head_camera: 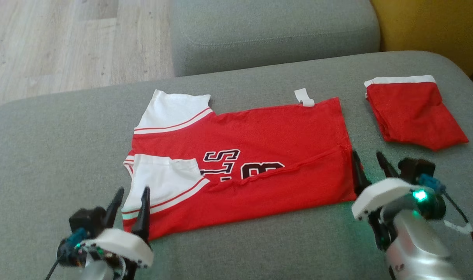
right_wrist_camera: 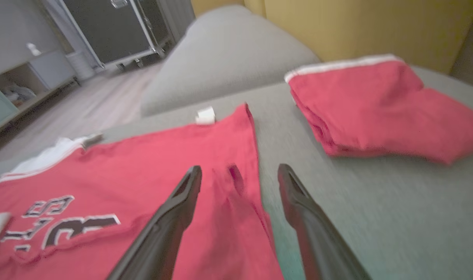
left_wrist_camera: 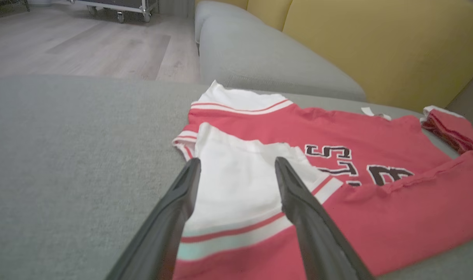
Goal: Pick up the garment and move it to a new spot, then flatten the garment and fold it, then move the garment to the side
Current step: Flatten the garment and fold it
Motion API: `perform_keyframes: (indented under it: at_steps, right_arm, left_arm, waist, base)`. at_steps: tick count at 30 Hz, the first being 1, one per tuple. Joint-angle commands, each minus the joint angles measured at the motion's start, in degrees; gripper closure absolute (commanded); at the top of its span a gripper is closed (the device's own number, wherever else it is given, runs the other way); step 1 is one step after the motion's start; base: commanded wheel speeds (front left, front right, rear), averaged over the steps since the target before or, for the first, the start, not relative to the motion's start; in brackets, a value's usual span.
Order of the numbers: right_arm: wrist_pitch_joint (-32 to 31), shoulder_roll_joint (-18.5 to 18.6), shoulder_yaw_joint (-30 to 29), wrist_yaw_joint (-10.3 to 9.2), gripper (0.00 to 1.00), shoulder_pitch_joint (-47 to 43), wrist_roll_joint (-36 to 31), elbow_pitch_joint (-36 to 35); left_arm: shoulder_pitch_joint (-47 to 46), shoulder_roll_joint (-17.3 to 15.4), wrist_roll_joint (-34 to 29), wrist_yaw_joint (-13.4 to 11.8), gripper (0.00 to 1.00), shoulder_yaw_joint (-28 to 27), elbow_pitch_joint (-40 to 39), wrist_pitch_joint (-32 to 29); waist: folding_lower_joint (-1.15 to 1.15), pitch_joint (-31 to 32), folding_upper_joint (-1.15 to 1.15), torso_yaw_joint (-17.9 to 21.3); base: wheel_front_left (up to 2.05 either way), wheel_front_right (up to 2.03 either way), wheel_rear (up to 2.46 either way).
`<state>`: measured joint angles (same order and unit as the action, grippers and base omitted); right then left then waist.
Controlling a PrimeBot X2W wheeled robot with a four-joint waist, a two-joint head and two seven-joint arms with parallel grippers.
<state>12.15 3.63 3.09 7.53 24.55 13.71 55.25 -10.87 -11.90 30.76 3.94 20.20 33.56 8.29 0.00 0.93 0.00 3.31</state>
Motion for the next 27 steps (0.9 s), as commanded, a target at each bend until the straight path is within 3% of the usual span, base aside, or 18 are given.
perform_keyframes:
  at_steps: [1,9,16,22,25,27]
  right_arm:
    - [1.8,-0.4,2.2,-0.04,0.0,0.9,0.2,-4.4]
    - [2.8,-0.7,-1.5,-0.04,0.0,-6.5,-2.9,-26.7]
    - [2.8,-0.7,-1.3,-0.04,0.0,-8.8,-1.4,-34.6]
    - [2.8,-0.7,-0.9,-0.04,0.0,-5.2,-1.1,-38.4]
    - [2.8,-0.7,-1.2,-0.04,0.0,-3.0,-0.6,-39.8]
    - [2.8,-0.7,-1.3,-0.04,0.0,-1.7,-0.2,-40.7]
  left_arm:
    - [-4.5,-0.8,-0.5,-0.4,0.0,-2.6,-2.4,2.5]
    - [-4.6,2.7,-3.6,-0.3,0.0,-6.8,-10.1,6.7]
    - [-5.9,3.7,-8.0,1.7,0.0,-8.7,-13.3,6.7]
    - [-18.8,-2.0,-10.0,3.1,0.0,-6.1,-7.2,3.0]
    - [-27.4,-6.0,-8.9,3.5,0.0,-3.7,-2.8,-4.2]
    - [-32.3,-8.3,-5.3,3.5,0.0,0.1,0.5,-12.9]
  waist:
    - [0.0,-0.4,0.0,0.0]
    - [0.0,-3.2,0.0,0.6]
    - [0.0,-8.3,0.0,1.0]
    - [0.0,-15.5,0.0,3.0]
    - [0.0,-18.9,0.0,4.5]
    - [0.0,-21.1,0.0,5.5]
  base:
    - [0.0,0.0,0.0]
    - [0.0,0.0,0.0]
    - [0.0,0.0,0.0]
    - [0.0,0.0,0.0]
    - [0.0,0.0,0.0]
    - [0.0,0.0,0.0]
